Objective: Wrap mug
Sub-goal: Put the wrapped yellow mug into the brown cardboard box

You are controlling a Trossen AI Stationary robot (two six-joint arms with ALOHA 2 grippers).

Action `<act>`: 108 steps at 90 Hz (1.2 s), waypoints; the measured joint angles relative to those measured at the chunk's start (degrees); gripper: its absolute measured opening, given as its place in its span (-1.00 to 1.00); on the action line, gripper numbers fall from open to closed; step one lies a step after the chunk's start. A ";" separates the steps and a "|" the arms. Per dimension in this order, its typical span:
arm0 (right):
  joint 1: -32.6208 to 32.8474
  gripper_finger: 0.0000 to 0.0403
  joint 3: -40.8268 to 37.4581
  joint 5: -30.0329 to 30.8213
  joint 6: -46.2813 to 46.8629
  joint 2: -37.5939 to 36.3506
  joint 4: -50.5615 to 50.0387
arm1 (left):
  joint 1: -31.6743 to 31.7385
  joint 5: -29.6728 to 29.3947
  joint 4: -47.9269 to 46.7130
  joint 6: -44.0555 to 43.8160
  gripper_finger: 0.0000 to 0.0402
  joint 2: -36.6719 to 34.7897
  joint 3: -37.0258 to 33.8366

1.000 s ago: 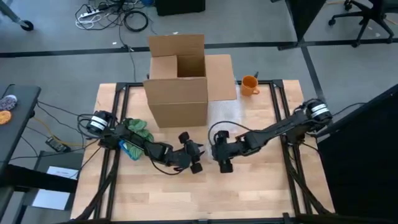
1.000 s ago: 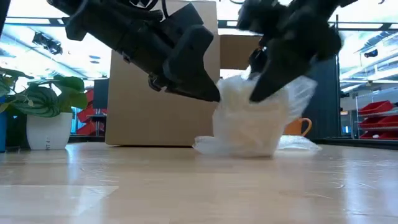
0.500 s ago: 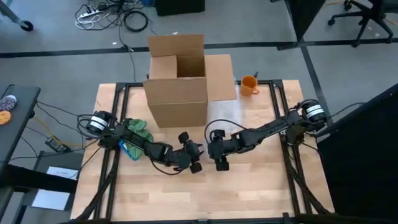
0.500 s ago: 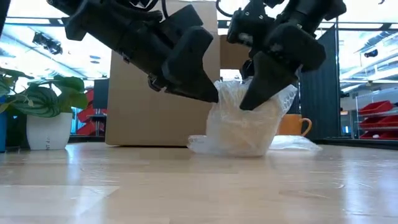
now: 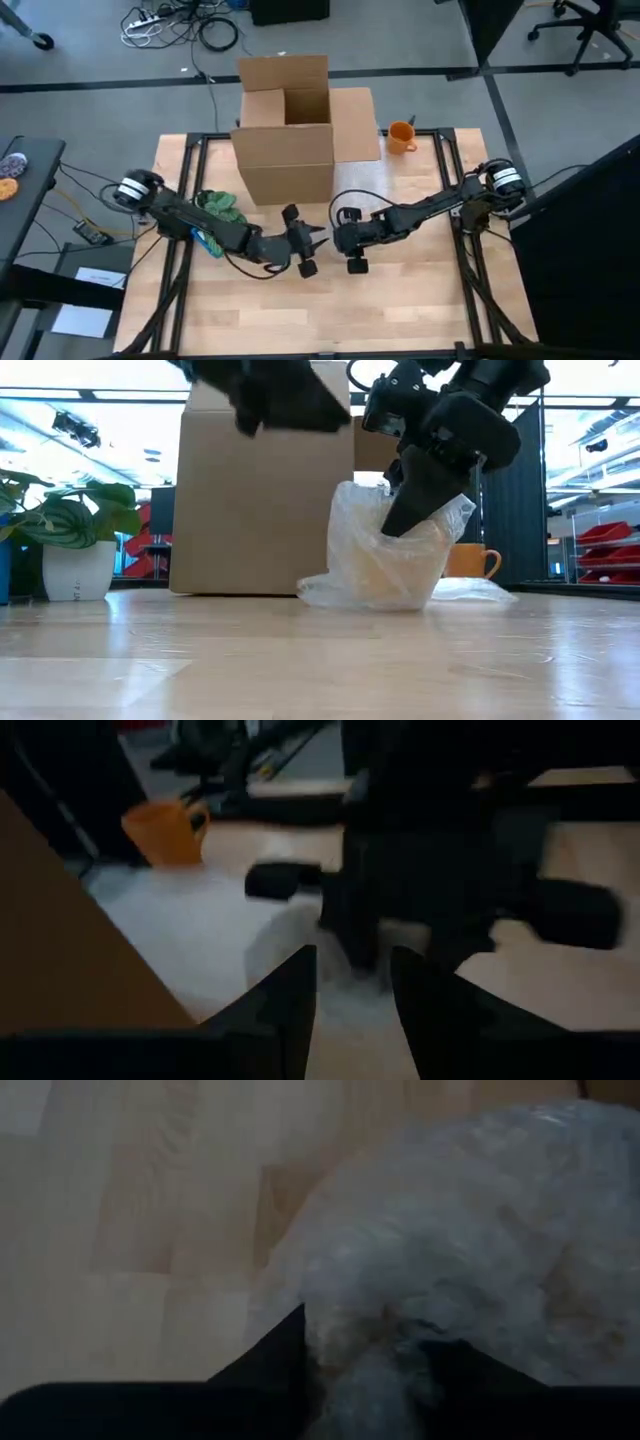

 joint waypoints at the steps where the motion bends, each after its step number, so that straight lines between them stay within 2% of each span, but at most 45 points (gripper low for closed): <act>1: 0.00 -0.63 0.00 0.01 0.00 0.00 0.01 | -0.13 0.01 -0.12 0.33 -0.42 -0.37 0.00; 17: 0.08 -0.67 1.50 -0.07 -0.09 0.15 -1.26 | -2.50 -0.35 -2.71 3.39 -0.42 -5.96 0.00; 29: 1.24 -0.69 4.26 0.12 -0.65 -1.06 -3.87 | -4.70 -2.99 -4.03 3.80 -0.42 -9.55 0.00; 52: 6.42 -0.71 10.38 -1.46 -0.90 -8.07 -7.30 | -8.73 -5.06 -3.41 8.21 -0.42 -18.21 -0.02; 60: 8.41 -0.71 11.52 0.35 -1.01 -10.40 -7.60 | -9.36 -5.35 1.05 9.45 -0.42 -21.93 -0.02; 75: 12.09 -0.71 14.12 7.38 -3.57 -15.56 -6.39 | -9.37 -5.42 6.78 12.86 -0.42 -28.80 -0.02; 83: 13.07 -0.71 14.56 9.44 -4.98 -17.52 -5.86 | -7.81 -8.81 11.31 15.35 -0.42 -31.21 0.13; 92: 13.45 -0.71 14.57 9.86 -6.50 -19.40 -3.72 | -4.85 -14.32 9.53 17.38 -0.42 -32.58 4.04; 108: 14.30 -0.71 14.69 14.30 -8.72 -20.81 -2.94 | 0.48 -15.07 -8.80 16.88 -0.42 -30.81 18.57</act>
